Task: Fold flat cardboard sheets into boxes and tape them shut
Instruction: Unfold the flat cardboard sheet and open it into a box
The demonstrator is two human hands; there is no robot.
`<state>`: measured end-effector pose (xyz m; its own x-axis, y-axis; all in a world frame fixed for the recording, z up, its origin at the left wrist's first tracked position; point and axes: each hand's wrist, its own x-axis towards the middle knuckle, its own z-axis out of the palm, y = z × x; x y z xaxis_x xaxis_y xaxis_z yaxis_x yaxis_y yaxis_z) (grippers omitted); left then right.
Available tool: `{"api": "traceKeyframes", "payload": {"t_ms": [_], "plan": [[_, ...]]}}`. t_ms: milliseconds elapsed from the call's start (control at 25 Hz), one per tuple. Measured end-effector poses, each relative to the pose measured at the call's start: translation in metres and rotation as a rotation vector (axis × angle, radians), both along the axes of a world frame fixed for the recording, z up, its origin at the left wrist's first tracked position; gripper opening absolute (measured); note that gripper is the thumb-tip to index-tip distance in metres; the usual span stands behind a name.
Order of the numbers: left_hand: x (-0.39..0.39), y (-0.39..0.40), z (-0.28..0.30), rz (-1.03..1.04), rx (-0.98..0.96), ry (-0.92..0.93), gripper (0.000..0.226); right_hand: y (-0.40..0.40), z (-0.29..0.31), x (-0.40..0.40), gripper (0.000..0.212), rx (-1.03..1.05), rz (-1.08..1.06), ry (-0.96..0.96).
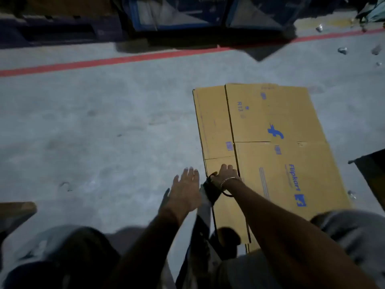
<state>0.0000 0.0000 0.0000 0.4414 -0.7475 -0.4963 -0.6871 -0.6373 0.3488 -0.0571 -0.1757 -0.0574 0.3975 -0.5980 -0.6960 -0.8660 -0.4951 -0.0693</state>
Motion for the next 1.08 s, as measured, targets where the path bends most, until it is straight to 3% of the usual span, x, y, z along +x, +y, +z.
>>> {"api": "traceKeyframes", "payload": {"t_ms": [120, 200, 400, 640, 840, 920, 1080], "plan": [[-0.013, -0.043, -0.046, -0.019, 0.014, 0.141, 0.082, -0.052, -0.034, 0.000, 0.072, -0.123, -0.230, -0.031], [-0.023, -0.069, -0.072, -0.034, 0.003, 0.193, 0.084, -0.089, -0.049, -0.010, 0.082, -0.179, -0.320, -0.001], [-0.041, -0.103, -0.129, -0.034, 0.001, 0.293, 0.087, -0.136, -0.094, -0.047, 0.120, -0.239, -0.314, 0.081], [-0.052, -0.093, -0.170, -0.172, 0.070, 0.313, 0.091, -0.144, -0.112, -0.053, 0.110, -0.284, -0.219, 0.021], [-0.035, -0.093, -0.160, -0.096, 0.095, 0.440, 0.085, -0.140, -0.042, -0.021, 0.046, -0.462, -0.161, 0.013], [-0.022, -0.094, -0.146, 0.027, 0.094, 0.474, 0.080, -0.149, 0.001, -0.012, 0.036, -0.534, -0.278, -0.025], [-0.012, -0.081, -0.084, 0.271, -0.012, 0.511, 0.078, -0.159, 0.111, 0.018, 0.033, -0.520, -0.526, -0.300]]}}
